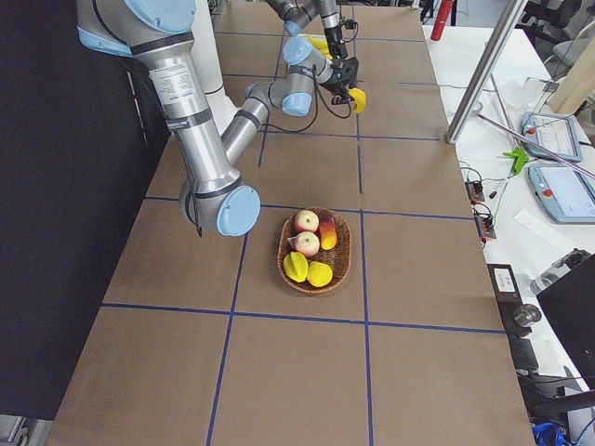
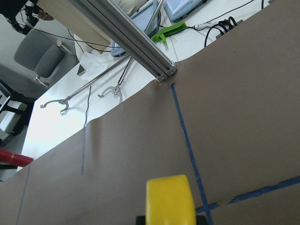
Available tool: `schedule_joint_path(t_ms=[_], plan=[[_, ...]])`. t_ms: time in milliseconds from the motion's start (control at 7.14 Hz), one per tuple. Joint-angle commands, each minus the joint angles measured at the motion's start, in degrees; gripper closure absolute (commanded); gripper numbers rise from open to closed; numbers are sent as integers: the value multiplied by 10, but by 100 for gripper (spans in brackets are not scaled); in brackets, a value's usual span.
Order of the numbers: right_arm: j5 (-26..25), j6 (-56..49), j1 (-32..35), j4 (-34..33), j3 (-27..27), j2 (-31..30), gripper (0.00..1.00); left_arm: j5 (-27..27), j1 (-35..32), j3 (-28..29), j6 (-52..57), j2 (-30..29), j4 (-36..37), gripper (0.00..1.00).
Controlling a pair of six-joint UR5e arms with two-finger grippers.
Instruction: Transfer all bananas from basket to plate
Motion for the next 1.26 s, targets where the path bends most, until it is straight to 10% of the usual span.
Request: schedule_joint_path(t_ms=[0,1120], plan=[[-146,3,-93,-1,6,14,100,2,3,10,-177,-90,3,0],[-193,-3,-119,-3,1,19,100,40,63,5,-548,-218,70,0]])
